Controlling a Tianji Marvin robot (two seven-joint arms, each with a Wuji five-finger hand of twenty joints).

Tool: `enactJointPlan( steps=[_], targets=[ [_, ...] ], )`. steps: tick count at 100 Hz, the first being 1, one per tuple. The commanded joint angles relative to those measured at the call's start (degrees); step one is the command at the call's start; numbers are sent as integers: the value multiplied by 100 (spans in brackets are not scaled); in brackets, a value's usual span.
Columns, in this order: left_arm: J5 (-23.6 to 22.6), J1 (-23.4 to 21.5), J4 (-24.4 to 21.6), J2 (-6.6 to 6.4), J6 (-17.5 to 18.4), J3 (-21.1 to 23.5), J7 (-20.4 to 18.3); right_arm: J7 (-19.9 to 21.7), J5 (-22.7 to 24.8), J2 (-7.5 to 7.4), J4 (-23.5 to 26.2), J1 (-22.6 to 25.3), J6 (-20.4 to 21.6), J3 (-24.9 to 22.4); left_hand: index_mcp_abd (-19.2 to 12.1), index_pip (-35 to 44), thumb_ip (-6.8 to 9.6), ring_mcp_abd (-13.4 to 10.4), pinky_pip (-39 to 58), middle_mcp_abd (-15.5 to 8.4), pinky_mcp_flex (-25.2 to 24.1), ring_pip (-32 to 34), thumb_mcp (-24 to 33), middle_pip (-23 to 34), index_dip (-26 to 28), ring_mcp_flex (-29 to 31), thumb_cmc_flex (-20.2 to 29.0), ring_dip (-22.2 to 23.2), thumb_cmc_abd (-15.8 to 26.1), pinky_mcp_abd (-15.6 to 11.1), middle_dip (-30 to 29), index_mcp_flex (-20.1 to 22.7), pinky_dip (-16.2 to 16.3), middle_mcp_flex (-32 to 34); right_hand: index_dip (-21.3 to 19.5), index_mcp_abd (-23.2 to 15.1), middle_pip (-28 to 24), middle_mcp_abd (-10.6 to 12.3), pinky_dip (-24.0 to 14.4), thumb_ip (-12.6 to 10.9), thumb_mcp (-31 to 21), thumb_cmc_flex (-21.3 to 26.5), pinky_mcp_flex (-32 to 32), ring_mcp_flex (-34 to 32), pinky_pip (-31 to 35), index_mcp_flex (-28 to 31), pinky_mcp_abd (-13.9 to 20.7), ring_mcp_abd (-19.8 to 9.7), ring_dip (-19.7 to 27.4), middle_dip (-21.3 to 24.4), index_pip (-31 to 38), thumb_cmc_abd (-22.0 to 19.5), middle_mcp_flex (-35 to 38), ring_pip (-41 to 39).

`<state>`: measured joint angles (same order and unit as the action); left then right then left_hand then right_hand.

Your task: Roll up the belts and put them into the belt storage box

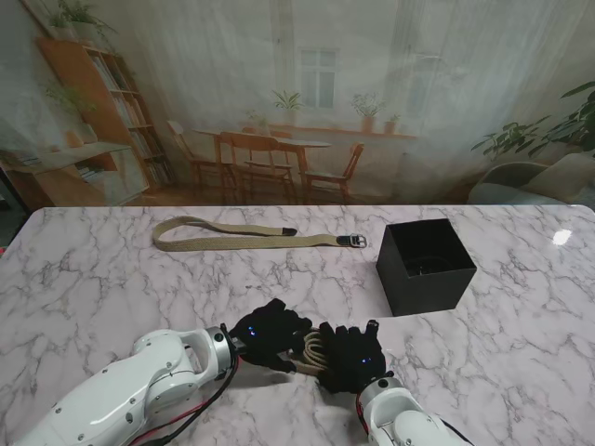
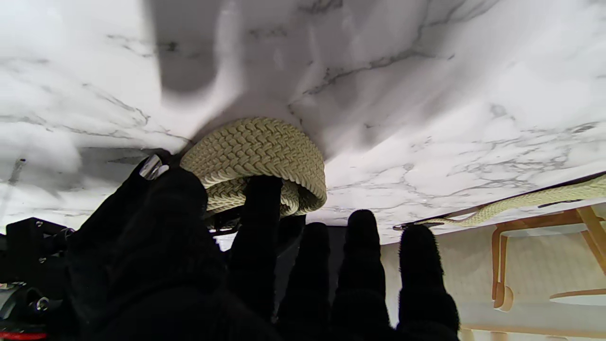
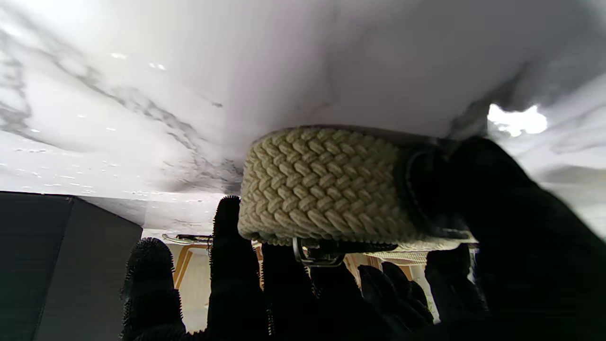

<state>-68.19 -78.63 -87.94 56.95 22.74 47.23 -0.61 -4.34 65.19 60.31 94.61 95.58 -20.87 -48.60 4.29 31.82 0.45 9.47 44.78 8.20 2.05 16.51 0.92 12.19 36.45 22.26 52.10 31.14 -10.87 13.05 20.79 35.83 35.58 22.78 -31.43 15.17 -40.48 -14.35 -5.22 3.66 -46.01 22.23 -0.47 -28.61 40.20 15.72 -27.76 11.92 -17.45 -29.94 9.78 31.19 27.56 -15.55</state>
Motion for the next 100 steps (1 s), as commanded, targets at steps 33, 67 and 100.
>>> enactJointPlan(
  steps=[33,67,100],
  targets=[
    [-371,-767,-656,30,285,906,437,-119,-16,30,-151,-6,-137,68,25,-455,-58,89,-54,91,-88,-94,-137,-101,-85,-107,-252,64,254,121,-65,-630,127,-329,-977,-1090,-781,386,-190,177,-511,458,93,-591,235,506,117,-281,-335,-351,3592,-306,595,-855],
    [-945,-1370,-923,49,-22,2069,1087,-586,-41,80,-347,-58,-69,52,-3,-528,-69,97,-117,90,-99,-120,-149,-128,-64,-54,-294,41,352,157,-90,-480,97,-214,416,-1571,-1335,955,-1552,894,-956,1229,1994,-2341,2383,1166,962,-640,-962,-720,5019,3,2382,-2067],
    [-1187,-1571,-654,58,-626,2655,1437,-1027,135,90,-290,97,253,-264,1,-560,-75,101,-200,90,-119,-155,-160,-161,-27,-20,-292,23,434,197,-96,-423,55,-126,758,-1916,-1452,1152,-2211,1049,-1274,1646,3289,-3402,3722,1814,1234,-719,-1331,-846,5625,367,3344,-2871]
  ],
)
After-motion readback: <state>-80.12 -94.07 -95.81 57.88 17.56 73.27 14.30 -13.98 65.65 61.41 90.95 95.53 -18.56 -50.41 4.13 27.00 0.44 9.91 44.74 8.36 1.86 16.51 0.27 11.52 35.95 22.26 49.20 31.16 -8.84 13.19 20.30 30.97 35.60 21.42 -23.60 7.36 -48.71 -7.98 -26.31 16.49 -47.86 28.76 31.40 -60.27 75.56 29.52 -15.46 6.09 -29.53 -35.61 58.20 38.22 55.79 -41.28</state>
